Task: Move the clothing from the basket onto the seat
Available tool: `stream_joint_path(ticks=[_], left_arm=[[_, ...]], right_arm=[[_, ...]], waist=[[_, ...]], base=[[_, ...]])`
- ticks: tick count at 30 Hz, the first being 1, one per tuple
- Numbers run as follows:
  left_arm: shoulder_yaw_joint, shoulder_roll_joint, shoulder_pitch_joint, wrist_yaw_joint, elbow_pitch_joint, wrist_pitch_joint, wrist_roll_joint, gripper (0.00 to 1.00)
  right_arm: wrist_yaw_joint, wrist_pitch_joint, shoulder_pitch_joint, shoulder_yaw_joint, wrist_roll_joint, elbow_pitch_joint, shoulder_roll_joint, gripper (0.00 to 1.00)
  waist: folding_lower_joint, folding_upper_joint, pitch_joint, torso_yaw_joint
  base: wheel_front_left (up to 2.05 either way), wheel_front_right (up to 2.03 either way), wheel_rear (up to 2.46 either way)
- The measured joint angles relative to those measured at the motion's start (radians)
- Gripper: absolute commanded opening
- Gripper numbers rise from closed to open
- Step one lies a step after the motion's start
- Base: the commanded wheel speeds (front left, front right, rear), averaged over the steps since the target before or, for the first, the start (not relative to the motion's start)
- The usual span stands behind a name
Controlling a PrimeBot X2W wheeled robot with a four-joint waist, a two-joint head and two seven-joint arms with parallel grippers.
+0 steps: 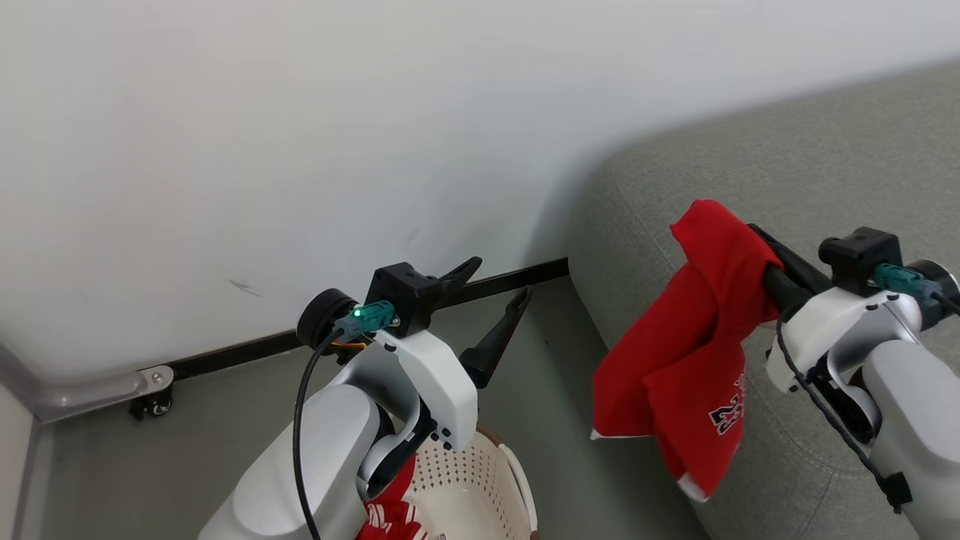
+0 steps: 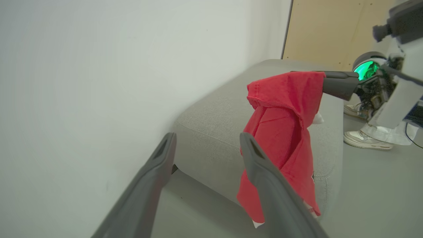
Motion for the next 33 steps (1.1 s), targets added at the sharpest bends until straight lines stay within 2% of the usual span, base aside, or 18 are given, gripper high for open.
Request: stream_joint_path(ticks=[5, 23, 29, 33], left_arm=[[-0.020, 0.000, 0.006, -0.001, -0.015, -0.013, -0.013, 1.00], [-0.105, -0.003, 0.053, -0.010, -0.069, -0.053, -0.060, 1.00], [-0.109, -0.003, 0.053, -0.008, -0.085, -0.062, -0.060, 1.00], [-0.107, -0.003, 0.053, 0.010, -0.093, -0.069, -0.058, 1.00]], right_arm=[[0.000, 0.000, 0.032, -0.051, -0.021, -0.025, -0.032, 0.00], [0.000, 0.000, 0.121, -0.150, -0.044, -0.125, -0.085, 0.00], [0.000, 0.009, 0.122, -0.155, -0.048, -0.166, -0.081, 0.00], [0.000, 0.012, 0.120, -0.135, -0.037, -0.187, -0.059, 0.00]], waist=[[0.0000, 0.0000, -0.001, -0.034], [0.0000, 0.0000, 0.008, -0.169], [0.0000, 0.0000, 0.019, -0.213], [0.0000, 0.0000, 0.032, -0.236]], base=[[0.00, 0.00, 0.00], [0.00, 0.00, 0.00], [0.00, 0.00, 0.00], [0.00, 0.00, 0.00]])
